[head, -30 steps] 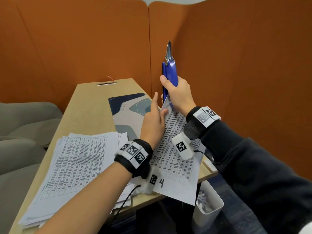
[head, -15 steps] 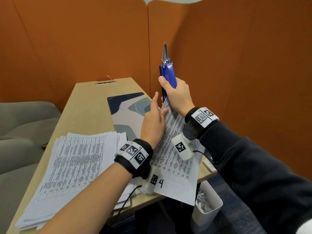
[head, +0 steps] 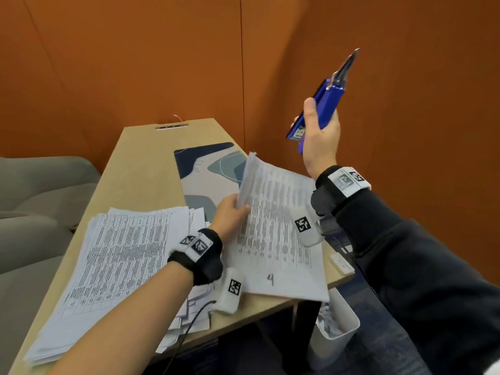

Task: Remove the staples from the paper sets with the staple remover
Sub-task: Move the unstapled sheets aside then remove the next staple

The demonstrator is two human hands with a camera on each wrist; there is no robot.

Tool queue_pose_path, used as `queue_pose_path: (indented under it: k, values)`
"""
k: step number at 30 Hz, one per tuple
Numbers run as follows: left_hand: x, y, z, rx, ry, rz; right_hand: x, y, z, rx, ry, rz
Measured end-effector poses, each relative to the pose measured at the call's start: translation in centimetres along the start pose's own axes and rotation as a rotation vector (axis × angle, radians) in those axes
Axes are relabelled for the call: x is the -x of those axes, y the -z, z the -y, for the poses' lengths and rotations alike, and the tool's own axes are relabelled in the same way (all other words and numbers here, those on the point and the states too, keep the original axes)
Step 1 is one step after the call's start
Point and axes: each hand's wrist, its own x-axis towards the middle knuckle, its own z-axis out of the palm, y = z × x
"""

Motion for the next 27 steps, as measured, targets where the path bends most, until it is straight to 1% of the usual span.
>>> queue_pose_path:
  k: [1, 3, 5, 7, 9, 10, 12, 14, 16, 17, 18, 19, 21, 23, 25, 27]
  values:
    - [-0.8, 0.1, -0.1, 0.055, 0.026, -0.019, -0.3, 0.1, 0.0, -0.029, -0.025, -0.033]
    - [-2.8, 0.5, -0.4, 0.124, 0.071, -0.050, -0.2, 0.1, -0.5, -0.030, -0.111, -0.016]
    - [-4.7, 1.2, 0.1, 0.140, 0.151, -0.079, 0.4, 0.1, -1.6, -0.013, -0.198, 0.060]
    - [-6.1, 2.0, 1.6, 0.121, 0.267, -0.114, 1.2, 0.1, -3.2, -0.021, -0.293, 0.164]
    - [-5.9, 3.3, 3.0, 0.118, 0.344, -0.180, 2.2, 0.2, -5.0, -0.015, -0.432, 0.265]
    - [-5.6, 4.3, 3.5, 0.144, 0.354, -0.220, 2.8, 0.1, -6.1, -0.011, -0.511, 0.291]
    - [-5.4, 7.3, 5.1, 0.177, 0.394, -0.321, 4.3, -0.2, -8.2, 0.006, -0.668, 0.296]
    - [-5.0, 11.1, 6.7, 0.053, 0.494, -0.464, 5.9, -0.9, -10.4, -0.064, -0.819, 0.253]
    - [-4.0, 14.6, 8.4, -0.162, 0.665, -0.571, 7.5, -1.8, -11.9, -0.192, -0.947, 0.198]
    - [-3.3, 16.0, 9.2, -0.282, 0.757, -0.595, 8.1, -2.3, -12.4, -0.237, -0.999, 0.173]
    - [-2.6, 17.4, 10.2, -0.389, 0.825, -0.582, 8.8, -2.7, -12.7, -0.275, -1.041, 0.147]
    - [-2.2, 18.5, 11.2, -0.463, 0.857, -0.547, 9.3, -2.9, -13.1, -0.312, -1.069, 0.124]
    - [-1.3, 19.8, 12.5, -0.523, 0.876, -0.481, 10.1, -3.0, -14.1, -0.399, -1.091, 0.096]
    - [0.0, 19.8, 12.4, -0.536, 0.905, -0.522, 10.4, -2.6, -14.9, -0.493, -1.090, 0.074]
    - [0.8, 19.5, 12.1, -0.597, 0.894, -0.590, 10.5, -2.1, -14.9, -0.534, -1.095, 0.088]
    - [1.0, 19.1, 11.9, -0.638, 0.862, -0.617, 10.6, -1.7, -15.0, -0.576, -1.088, 0.105]
